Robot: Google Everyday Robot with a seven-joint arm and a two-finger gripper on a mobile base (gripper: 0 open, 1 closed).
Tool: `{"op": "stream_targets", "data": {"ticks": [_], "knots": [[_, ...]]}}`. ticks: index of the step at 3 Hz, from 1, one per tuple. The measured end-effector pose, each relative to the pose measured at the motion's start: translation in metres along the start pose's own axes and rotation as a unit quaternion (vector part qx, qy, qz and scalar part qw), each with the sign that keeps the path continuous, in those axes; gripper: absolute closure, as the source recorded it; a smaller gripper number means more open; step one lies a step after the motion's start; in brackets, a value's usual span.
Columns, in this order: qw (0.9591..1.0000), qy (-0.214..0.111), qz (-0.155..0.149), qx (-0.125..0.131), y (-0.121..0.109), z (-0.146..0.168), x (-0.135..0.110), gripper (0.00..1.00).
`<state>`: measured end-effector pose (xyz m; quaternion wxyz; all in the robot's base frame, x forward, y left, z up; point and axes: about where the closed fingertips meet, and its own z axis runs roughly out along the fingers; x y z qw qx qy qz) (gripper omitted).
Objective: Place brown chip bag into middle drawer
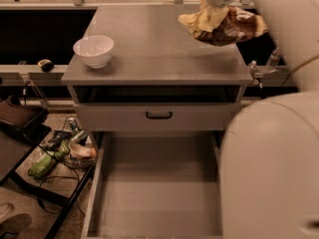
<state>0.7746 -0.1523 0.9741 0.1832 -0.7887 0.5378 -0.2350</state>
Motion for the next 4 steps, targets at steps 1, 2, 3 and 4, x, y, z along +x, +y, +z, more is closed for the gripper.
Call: {"op": "stream_targets", "data": {"ticks": [1,2,3,4], "knots": [[0.9979,-0.027,0.047,0.035,0.042,-0.073,0.019,1.00],[0.9874,-0.075,0.100,0.097,0.071,-0.145,-0.002,1.00],[0.9690,-0.154,0.131,0.142,0.091,-0.176,-0.061,1.00],[0.9501,-0.220,0.158,0.154,0.126,-0.149,-0.101,1.00]]}}
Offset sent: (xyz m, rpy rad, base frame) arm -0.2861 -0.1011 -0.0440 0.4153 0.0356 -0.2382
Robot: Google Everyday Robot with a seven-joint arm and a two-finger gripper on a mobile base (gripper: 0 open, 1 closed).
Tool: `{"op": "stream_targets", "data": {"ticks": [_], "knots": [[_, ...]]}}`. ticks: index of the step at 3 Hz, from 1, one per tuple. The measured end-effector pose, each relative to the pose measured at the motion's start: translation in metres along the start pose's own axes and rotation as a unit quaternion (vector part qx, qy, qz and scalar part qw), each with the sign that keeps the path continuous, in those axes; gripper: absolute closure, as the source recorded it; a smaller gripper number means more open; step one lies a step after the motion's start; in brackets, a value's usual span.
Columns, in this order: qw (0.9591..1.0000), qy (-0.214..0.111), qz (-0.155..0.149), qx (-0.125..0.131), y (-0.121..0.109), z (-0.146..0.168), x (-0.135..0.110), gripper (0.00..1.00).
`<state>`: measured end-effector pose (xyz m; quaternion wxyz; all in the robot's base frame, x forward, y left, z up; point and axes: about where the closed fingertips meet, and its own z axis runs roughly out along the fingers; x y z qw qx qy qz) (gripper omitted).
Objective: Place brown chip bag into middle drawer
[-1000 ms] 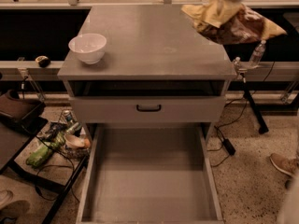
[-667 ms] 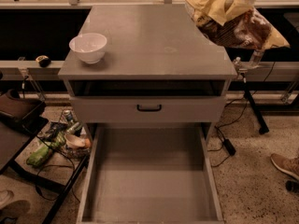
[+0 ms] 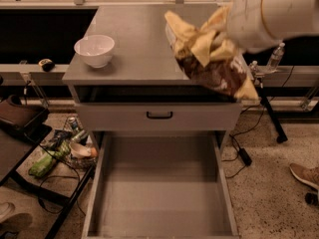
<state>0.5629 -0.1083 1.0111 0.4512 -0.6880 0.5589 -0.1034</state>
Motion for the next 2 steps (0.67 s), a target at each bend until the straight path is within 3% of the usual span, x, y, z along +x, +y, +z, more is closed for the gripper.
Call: {"op": "stream_targets", "data": {"ticks": [1,2], "knots": [[0.9962,-0.018,0.081,-0.027,0.085,0.026,0.042,1.00],[0.9797,-0.026,0.168,-0.106,0.226,0.066,0.089,1.00]]}}
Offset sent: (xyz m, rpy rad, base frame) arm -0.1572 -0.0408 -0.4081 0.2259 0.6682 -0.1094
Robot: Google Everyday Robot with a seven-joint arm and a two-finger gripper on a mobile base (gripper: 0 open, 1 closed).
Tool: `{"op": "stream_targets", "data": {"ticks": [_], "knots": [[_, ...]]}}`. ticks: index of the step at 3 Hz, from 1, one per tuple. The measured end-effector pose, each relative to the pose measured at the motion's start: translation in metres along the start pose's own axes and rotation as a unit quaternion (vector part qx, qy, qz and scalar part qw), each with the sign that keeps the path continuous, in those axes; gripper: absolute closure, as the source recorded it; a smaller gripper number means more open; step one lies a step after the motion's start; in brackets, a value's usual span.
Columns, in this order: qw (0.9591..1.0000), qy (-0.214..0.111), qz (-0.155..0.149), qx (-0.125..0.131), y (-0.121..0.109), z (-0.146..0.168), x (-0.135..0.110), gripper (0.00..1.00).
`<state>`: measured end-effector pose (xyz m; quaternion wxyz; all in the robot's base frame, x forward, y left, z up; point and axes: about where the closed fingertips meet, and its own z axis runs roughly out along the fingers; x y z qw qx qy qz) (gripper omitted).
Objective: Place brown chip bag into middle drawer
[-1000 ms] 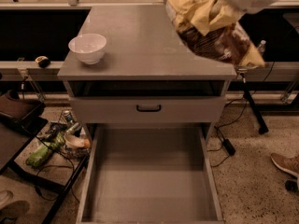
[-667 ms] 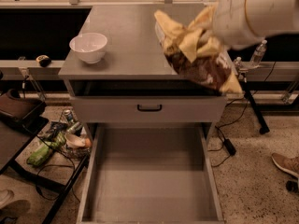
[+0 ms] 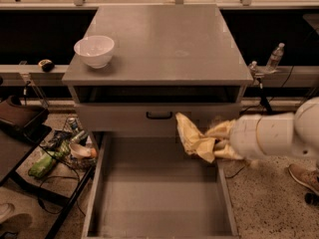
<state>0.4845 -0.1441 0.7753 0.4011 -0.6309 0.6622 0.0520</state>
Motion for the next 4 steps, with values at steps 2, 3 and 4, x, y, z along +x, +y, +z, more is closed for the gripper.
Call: {"op": "stream_targets", "data": {"ticks": [2,3,4], "knots": [[0.9981,-0.001,0.023,-0.057,0.057,0.042,0.040,1.00],[0.9954,-0.024,0.017,-0.091,0.077,0.091,0.036,1.00],[0.9900,-0.066,0.011,-0.124,0.114,0.162,0.026,1.00]]}}
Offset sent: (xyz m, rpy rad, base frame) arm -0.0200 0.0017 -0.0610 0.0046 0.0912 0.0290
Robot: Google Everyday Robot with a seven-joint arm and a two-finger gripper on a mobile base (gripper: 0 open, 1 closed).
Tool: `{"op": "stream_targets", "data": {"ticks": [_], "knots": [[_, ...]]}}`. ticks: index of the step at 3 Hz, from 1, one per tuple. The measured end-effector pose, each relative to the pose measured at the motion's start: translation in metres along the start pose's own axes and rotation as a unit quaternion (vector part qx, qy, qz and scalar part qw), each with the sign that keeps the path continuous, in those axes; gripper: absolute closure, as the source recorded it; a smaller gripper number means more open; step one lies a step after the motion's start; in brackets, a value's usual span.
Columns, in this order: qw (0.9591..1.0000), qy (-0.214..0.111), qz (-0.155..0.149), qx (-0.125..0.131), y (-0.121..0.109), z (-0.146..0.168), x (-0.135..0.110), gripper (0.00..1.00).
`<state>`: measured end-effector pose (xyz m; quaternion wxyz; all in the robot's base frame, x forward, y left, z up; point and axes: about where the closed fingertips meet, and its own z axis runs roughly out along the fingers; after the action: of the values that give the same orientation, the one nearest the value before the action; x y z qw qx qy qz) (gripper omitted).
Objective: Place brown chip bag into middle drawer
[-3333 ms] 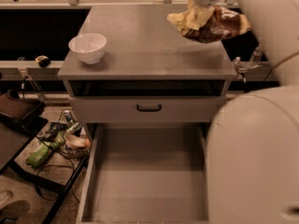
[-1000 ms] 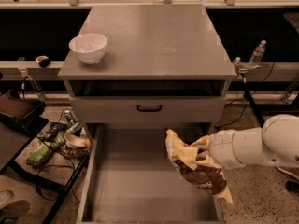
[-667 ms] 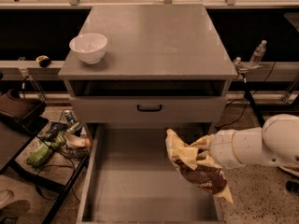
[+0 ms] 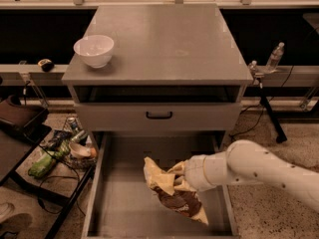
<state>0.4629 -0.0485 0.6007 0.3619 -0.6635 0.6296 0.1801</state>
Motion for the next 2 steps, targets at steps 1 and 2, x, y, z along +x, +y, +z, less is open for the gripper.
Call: {"op": "stream_targets", "data": {"ticks": [1,2], "knots": [[0.9993,-0.030,0.020,-0.001,0.002,0.072,0.011,0.83],[0.9989,-0.038,0.029,-0.001,0.004,0.085,0.014,0.63]]}}
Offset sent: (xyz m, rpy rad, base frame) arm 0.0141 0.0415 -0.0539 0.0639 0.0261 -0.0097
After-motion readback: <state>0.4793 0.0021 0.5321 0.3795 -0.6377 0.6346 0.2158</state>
